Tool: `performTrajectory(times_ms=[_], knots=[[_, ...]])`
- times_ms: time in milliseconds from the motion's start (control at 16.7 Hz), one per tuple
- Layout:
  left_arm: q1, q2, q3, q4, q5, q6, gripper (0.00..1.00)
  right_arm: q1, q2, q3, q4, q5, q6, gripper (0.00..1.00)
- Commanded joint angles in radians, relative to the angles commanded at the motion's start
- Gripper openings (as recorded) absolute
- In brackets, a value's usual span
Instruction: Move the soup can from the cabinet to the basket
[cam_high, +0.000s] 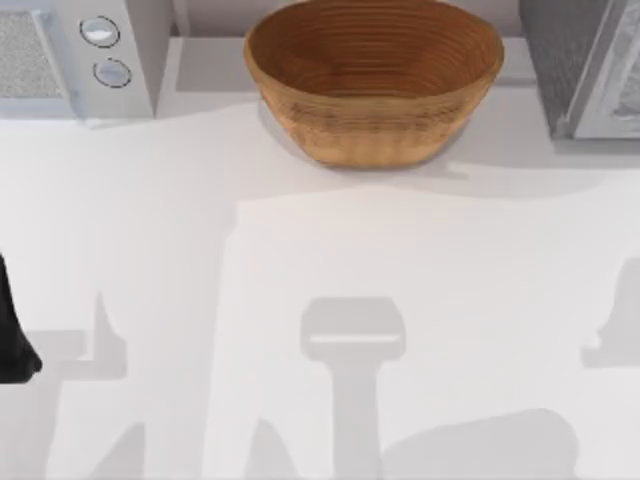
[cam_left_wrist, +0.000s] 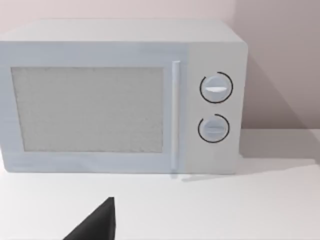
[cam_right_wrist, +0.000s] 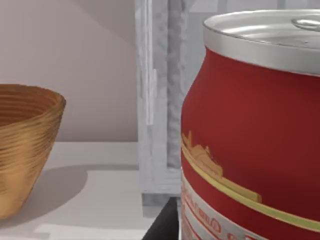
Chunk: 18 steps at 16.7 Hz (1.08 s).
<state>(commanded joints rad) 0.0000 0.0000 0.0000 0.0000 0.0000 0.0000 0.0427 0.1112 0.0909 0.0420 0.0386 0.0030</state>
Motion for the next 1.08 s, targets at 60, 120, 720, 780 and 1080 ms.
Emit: performTrajectory(times_ms=[60,120,720,780,1080], knots=[[0.000,0.000,0.000,0.000,0.000,0.000,1.00,0.018,0.053,0.045,0.020,0.018,0.000,0.00],[0.000,0.000,0.000,0.000,0.000,0.000,1.00,0.039,0.116,0.096,0.041,0.040,0.001,0.00],[0.000,0.000,0.000,0.000,0.000,0.000,1.00,0.326,1.109,0.797,0.321,0.342,0.009,0.00],[0.000,0.000,0.000,0.000,0.000,0.000,1.00,0.356,1.219,0.871,0.350,0.374,0.010,0.00],[0.000,0.000,0.000,0.000,0.000,0.000,1.00,0.488,1.703,1.195,0.480,0.513,0.014,0.00]])
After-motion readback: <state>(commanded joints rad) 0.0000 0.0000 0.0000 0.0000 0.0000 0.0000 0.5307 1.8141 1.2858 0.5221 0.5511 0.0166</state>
